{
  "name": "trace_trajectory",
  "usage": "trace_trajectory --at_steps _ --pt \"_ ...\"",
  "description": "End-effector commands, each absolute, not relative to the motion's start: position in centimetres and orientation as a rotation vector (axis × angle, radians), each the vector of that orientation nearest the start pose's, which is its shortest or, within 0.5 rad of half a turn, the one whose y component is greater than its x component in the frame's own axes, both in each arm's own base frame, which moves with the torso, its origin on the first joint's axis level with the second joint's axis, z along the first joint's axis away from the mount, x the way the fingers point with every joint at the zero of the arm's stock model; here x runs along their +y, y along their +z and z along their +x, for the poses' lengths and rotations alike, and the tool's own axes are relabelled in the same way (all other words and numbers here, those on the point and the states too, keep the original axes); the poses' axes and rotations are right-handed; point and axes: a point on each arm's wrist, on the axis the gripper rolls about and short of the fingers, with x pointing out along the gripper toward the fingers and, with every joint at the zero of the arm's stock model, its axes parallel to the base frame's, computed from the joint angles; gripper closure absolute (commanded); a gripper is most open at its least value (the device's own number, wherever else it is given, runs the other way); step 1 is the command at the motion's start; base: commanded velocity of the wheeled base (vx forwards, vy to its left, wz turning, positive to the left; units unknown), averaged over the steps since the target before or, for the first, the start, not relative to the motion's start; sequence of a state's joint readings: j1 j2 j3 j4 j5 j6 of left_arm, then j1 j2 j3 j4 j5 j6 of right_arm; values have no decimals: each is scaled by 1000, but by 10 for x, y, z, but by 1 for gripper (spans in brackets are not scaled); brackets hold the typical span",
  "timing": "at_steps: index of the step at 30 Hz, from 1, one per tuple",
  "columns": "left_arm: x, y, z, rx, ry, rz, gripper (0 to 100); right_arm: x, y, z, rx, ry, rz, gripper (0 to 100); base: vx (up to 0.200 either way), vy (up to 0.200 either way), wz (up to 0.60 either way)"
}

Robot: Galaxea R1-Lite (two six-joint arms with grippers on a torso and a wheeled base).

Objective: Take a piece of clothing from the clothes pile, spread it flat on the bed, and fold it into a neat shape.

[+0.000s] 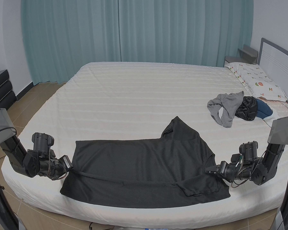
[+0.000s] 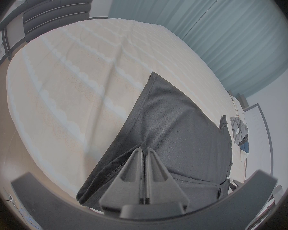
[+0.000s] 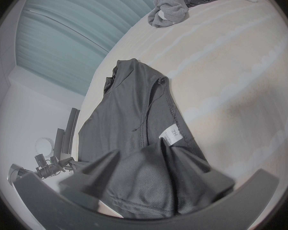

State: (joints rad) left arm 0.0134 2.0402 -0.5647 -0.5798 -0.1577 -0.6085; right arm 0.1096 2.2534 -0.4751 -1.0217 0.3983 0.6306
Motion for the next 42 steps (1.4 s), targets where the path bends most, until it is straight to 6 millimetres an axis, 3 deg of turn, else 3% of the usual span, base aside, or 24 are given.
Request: trace_trajectory --at_steps 1,8,14,17,23,37,42 --pt "0 22 291 908 142 -643 100 41 -25 294 902 232 680 100 0 0 0" --pt "1 21 288 913 139 -629 100 38 -24 284 909 239 644 100 0 0 0" --pt "2 24 277 920 122 -584 100 31 2 266 791 258 655 100 0 0 0" --pt "2 37 270 886 111 -584 100 31 18 262 735 280 652 100 0 0 0" --pt "2 47 253 877 107 -582 100 36 30 257 702 298 635 100 0 0 0" --pt "1 54 224 884 103 -567 100 29 56 199 677 314 637 100 0 0 0" --pt "1 55 213 904 107 -564 100 28 58 191 676 316 637 100 0 0 0"
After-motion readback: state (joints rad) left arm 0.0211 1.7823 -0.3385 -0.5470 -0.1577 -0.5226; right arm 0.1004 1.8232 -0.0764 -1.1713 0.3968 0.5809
